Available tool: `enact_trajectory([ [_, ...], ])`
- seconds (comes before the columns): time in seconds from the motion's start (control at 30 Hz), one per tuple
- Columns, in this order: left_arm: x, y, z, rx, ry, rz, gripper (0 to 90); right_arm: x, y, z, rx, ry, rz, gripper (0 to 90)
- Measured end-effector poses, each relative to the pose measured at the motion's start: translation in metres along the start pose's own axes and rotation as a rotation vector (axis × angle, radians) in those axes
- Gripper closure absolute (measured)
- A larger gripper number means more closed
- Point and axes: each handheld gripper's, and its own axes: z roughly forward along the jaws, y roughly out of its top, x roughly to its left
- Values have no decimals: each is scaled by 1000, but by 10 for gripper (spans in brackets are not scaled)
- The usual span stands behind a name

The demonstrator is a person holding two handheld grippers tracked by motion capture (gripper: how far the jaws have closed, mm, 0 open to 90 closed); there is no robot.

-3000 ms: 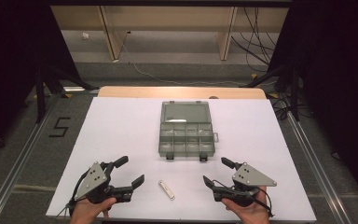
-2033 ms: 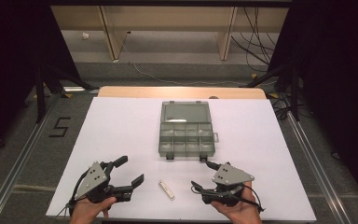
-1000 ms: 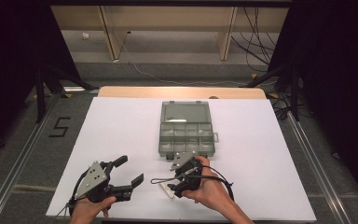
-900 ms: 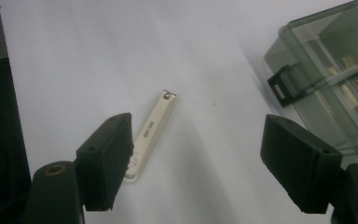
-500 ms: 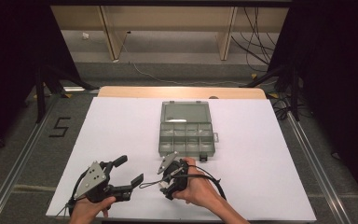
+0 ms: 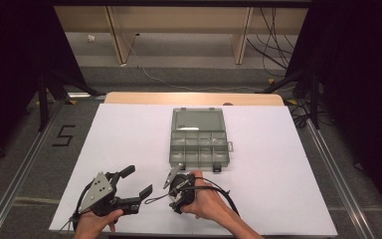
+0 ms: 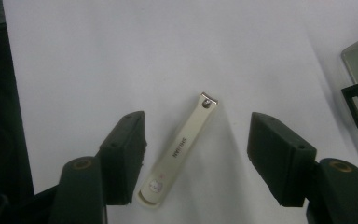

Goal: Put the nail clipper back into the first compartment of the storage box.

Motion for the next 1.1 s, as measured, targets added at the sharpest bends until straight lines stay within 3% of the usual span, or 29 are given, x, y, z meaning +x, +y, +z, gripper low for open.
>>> enact_trajectory([
  [0.63, 0, 1, -2, -2, 12, -1, 155, -2, 5, 10, 48, 34, 40, 559],
  [0.9, 0, 1, -1, 1, 12, 3, 155, -1, 7, 11, 73, 29, 25, 650],
  [1.1, 0, 1, -1, 1, 11, 3, 155, -1, 10, 12, 89, 12, 40, 726],
])
